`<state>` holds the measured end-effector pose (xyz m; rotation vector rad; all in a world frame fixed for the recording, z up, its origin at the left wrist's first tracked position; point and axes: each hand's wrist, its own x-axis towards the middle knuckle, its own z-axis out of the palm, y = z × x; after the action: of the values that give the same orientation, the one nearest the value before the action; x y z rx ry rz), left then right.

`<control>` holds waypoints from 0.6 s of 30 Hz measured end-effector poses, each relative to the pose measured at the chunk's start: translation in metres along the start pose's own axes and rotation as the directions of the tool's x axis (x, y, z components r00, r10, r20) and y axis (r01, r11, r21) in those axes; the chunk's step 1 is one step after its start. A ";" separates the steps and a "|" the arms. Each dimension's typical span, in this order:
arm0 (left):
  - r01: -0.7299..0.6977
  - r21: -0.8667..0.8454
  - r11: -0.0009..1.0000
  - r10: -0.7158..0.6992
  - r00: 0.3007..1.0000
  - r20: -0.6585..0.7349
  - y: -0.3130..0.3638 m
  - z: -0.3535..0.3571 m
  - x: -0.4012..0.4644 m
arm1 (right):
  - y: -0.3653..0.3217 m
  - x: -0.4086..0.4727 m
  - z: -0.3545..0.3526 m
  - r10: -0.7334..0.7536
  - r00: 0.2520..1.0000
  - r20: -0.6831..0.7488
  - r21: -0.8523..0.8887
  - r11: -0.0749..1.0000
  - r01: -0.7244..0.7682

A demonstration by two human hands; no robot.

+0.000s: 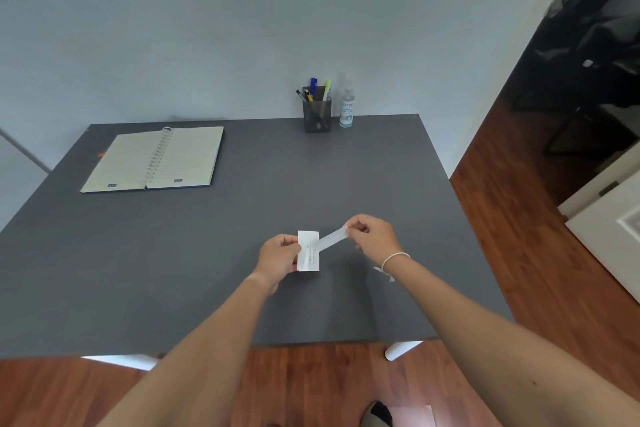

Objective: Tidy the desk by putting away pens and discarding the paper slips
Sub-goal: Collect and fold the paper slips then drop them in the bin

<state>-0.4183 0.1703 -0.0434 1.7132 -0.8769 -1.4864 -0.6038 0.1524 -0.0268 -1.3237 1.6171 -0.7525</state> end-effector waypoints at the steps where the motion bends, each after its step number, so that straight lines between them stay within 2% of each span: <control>1: -0.001 -0.004 1.000 0.001 1.000 0.000 0.001 0.000 -0.001 | -0.001 0.000 0.000 0.004 1.000 0.004 0.013 1.000 -0.004; 8: -0.007 -0.023 1.000 0.006 1.000 -0.010 0.006 -0.003 -0.002 | -0.007 -0.001 0.002 -0.004 1.000 0.030 0.051 0.999 0.003; 18: 0.038 -0.089 0.995 -0.038 0.999 0.003 0.008 -0.006 0.003 | -0.006 -0.002 0.015 -0.002 0.999 -0.034 0.132 0.991 0.007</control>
<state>-0.4124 0.1640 -0.0380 1.6725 -0.7705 -1.5291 -0.5874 0.1544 -0.0277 -1.2265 1.5632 -0.8730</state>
